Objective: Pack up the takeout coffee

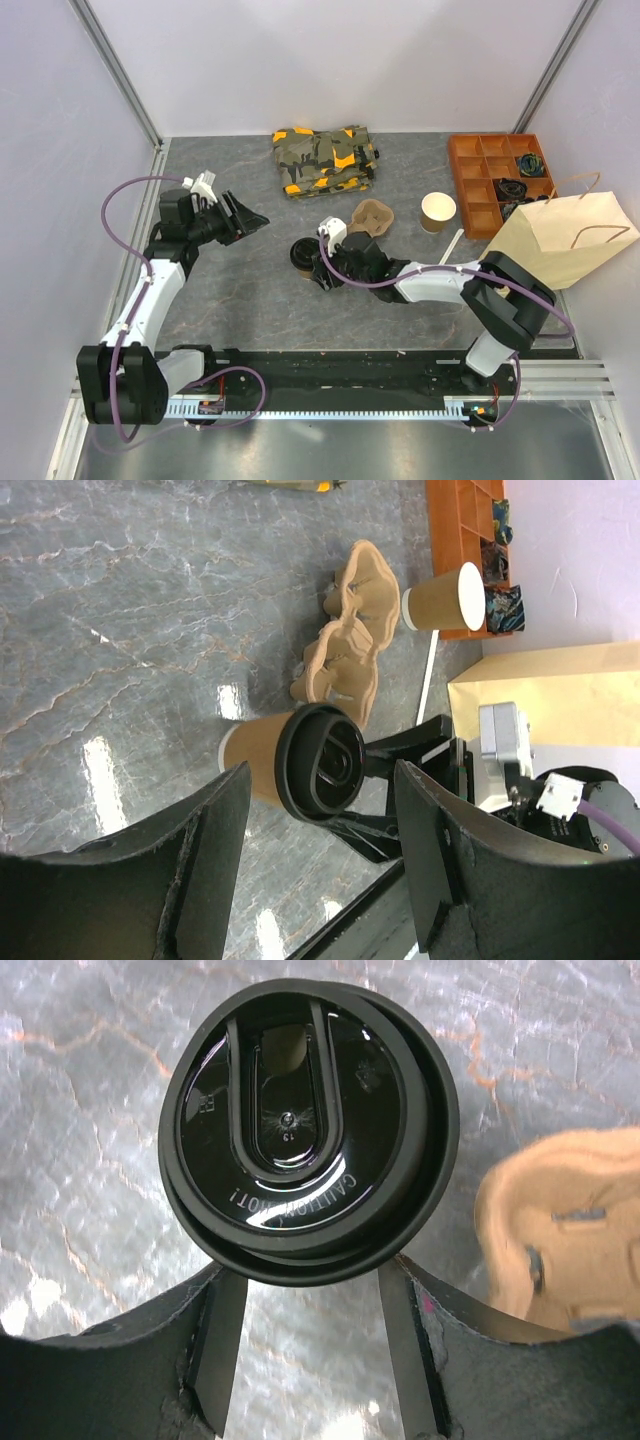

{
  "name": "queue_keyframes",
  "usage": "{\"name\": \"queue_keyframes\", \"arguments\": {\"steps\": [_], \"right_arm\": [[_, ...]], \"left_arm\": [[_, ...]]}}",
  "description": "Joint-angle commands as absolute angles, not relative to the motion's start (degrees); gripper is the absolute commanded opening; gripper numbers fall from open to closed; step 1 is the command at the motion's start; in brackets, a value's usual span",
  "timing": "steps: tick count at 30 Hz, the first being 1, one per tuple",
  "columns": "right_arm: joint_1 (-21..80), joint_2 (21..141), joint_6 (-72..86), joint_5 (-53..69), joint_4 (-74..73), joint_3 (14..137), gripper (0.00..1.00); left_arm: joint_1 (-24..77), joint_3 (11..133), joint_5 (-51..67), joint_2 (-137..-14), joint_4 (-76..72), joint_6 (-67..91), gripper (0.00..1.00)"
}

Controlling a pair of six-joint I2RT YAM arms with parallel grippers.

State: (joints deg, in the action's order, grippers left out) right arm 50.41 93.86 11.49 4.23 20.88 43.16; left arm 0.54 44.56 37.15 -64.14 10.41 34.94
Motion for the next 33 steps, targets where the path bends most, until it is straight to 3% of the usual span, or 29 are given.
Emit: {"name": "queue_keyframes", "arguments": {"steps": [1,17,33], "right_arm": [[50.5,96.2,13.4,2.6,25.8,47.1,0.63],[50.5,107.9,13.4,1.8,30.5,55.3,0.62],[50.5,120.1,13.4,1.4,34.5,67.8,0.54]], "left_arm": [[-1.9,43.7,39.9,-64.2,7.9,36.5,0.66],[-7.6,43.9,44.1,-65.6,8.0,34.6,0.66],[-11.5,43.4,46.5,-67.4,7.7,33.1,0.66]]}}
